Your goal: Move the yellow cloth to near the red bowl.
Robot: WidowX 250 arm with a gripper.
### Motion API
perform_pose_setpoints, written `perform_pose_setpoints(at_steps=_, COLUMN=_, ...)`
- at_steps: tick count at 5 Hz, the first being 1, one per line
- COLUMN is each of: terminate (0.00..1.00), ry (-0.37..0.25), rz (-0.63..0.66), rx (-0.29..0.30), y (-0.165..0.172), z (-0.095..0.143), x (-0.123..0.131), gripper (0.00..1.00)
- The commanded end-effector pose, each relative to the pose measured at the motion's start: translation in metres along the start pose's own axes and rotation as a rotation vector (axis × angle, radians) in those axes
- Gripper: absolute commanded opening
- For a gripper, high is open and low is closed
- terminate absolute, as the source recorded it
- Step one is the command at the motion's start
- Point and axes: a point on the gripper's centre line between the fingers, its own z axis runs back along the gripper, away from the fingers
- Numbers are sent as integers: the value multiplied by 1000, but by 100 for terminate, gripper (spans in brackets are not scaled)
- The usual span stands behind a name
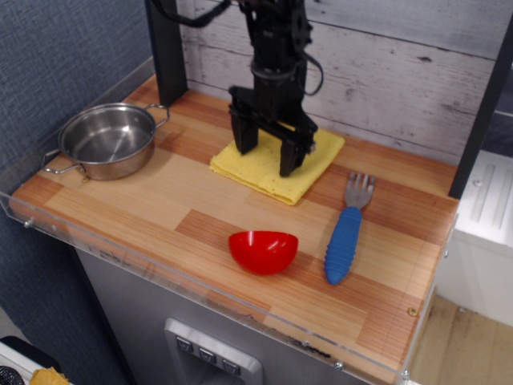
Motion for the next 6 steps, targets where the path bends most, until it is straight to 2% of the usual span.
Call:
perform_pose_setpoints(at_steps=1, terminate=0, ry=55, rz=-20, rx=32, y=6, z=-10, x=-15, gripper=100)
perform_pose_setpoints(at_steps=2, terminate=0, ry=94, rz=-42, rx=36, y=7, z=-12, x=-27, gripper=100)
perform_pose_setpoints(at_steps=3, terminate=0, ry=98, rz=-38, rx=26, y=10, z=-7, x=-35, gripper=100)
perform_pose_setpoints(at_steps=6, terminate=0, ry=117, rz=16, rx=45, y=31, z=13, x=-85, gripper=100)
